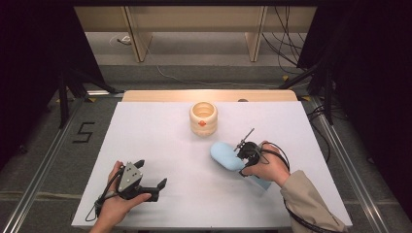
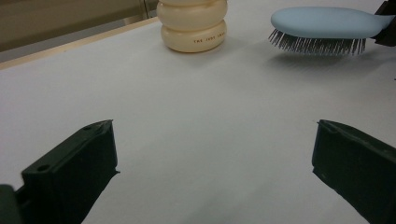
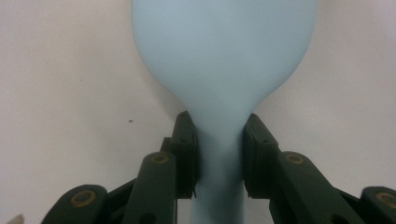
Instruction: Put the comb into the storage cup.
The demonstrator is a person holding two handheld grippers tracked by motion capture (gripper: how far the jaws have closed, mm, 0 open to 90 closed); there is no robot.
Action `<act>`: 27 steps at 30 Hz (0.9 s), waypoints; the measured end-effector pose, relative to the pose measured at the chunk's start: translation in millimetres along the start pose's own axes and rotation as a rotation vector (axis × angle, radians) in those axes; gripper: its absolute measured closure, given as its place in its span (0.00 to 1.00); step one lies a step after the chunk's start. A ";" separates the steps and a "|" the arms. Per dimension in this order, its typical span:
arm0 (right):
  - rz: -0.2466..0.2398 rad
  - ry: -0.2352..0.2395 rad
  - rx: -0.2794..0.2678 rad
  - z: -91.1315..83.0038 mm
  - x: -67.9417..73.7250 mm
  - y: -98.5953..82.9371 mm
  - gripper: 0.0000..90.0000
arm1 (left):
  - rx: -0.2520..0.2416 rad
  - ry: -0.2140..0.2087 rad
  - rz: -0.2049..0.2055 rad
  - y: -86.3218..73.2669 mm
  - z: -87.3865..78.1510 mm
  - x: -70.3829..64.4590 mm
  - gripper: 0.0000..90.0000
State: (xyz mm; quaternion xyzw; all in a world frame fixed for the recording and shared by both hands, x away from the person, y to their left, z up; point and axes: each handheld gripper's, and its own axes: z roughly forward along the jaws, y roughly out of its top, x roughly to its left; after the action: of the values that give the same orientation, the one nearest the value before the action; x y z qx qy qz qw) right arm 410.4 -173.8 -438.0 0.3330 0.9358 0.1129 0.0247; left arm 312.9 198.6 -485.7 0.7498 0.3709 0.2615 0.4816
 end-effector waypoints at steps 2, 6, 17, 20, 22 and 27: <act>0.005 0.001 -0.006 -1.0 0.3 0.1 0.78 | 0.000 0.001 0.000 0.0 0.0 0.0 0.00; 0.006 0.002 -0.013 -2.7 0.2 -0.1 0.78 | 0.000 0.000 0.000 0.1 0.0 0.0 0.00; 0.013 0.009 -0.078 -7.6 3.0 2.2 0.78 | 0.000 0.000 0.002 0.2 0.0 -0.2 0.00; 0.016 0.011 -0.092 -8.4 3.7 2.9 0.78 | 0.001 0.000 0.001 0.2 0.0 -0.4 0.00; 0.014 0.017 -0.108 -8.5 4.5 3.3 0.78 | 0.001 0.000 0.001 0.2 0.0 -0.5 0.00; 0.018 0.022 -0.129 -8.8 5.7 4.3 0.78 | 0.001 -0.001 0.001 0.3 0.0 -0.7 0.00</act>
State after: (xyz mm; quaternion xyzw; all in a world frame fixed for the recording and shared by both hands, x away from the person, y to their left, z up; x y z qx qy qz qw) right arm 407.5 -168.7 -428.3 0.3377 0.9238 0.1769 0.0347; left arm 312.6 198.0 -485.5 0.7505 0.3702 0.2613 0.4811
